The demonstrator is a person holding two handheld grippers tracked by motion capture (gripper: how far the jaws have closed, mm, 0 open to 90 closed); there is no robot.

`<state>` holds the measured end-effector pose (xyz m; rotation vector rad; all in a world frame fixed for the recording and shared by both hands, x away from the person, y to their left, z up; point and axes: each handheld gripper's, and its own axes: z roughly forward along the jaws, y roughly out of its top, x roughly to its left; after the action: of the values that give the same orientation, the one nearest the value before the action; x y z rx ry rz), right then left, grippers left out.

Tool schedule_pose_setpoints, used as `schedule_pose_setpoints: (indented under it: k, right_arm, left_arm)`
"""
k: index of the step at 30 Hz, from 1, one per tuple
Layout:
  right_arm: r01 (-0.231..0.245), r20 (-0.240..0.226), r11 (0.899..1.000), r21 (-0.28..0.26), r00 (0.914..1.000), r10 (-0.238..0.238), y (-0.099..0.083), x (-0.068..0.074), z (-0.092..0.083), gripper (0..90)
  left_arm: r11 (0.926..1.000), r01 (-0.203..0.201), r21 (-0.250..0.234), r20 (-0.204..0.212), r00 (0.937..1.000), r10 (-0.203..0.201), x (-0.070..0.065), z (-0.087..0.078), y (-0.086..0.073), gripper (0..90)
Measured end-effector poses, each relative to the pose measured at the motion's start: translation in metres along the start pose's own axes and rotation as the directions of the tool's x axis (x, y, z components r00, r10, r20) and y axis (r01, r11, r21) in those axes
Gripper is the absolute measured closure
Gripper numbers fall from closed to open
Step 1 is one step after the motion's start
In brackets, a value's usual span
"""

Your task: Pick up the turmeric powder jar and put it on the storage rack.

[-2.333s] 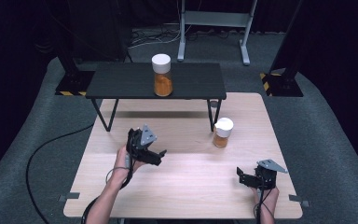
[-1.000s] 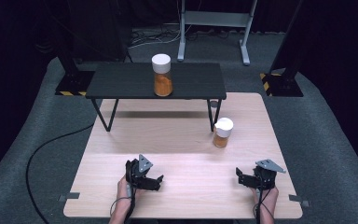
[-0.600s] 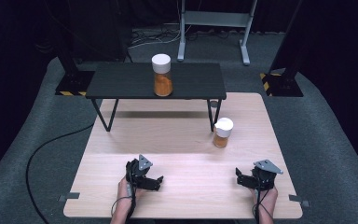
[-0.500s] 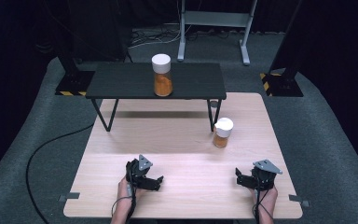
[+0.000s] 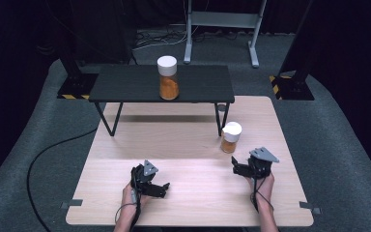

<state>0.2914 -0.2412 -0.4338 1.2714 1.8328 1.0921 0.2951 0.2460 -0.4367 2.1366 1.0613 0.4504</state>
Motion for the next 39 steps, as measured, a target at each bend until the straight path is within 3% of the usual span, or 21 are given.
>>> schedule_pose_setpoints:
  k: [7, 14, 24, 28, 32, 37, 39]
  right_arm:
    - [0.015, -0.054, 0.999, 0.03, 0.9985, -0.014, 0.026, -0.003, 0.041, 0.0]
    - [0.004, -0.079, 0.999, 0.034, 0.9969, -0.001, 0.034, -0.008, 0.061, 0.0]
    - [0.019, -0.077, 0.999, 0.037, 0.9969, -0.016, 0.036, -0.003, 0.076, 0.0]
    - [0.005, -0.072, 0.999, 0.039, 0.9974, -0.002, 0.036, -0.006, 0.079, 0.0]
    - [-0.01, -0.058, 1.0, 0.012, 0.9982, 0.011, 0.031, -0.006, 0.077, 11.0]
    - [-0.038, -0.069, 0.999, 0.033, 0.9968, 0.04, 0.031, -0.012, 0.077, 20.3]
    - [-0.055, -0.095, 0.998, 0.035, 0.9938, 0.058, 0.03, -0.017, 0.078, 23.8]
  left_arm:
    - [1.0, -0.001, -0.001, 0.0, 1.0, 0.001, 0.0, 0.0, 0.0, 0.0]
    - [1.0, -0.003, -0.001, 0.002, 1.0, 0.003, 0.0, 0.0, 0.0, 0.0]
    - [1.0, -0.003, -0.001, 0.003, 1.0, 0.003, 0.0, 0.0, 0.0, 0.0]
    - [1.0, -0.003, -0.002, 0.003, 1.0, 0.003, 0.0, 0.0, 0.0, 0.0]
    - [1.0, -0.004, -0.001, 0.004, 1.0, 0.004, 0.0, 0.0, 0.0, 0.0]
    - [1.0, -0.004, -0.001, 0.004, 1.0, 0.004, 0.0, 0.0, 0.0, 0.0]
    - [1.0, -0.004, -0.001, 0.004, 1.0, 0.004, 0.0, 0.0, 0.0, 0.0]
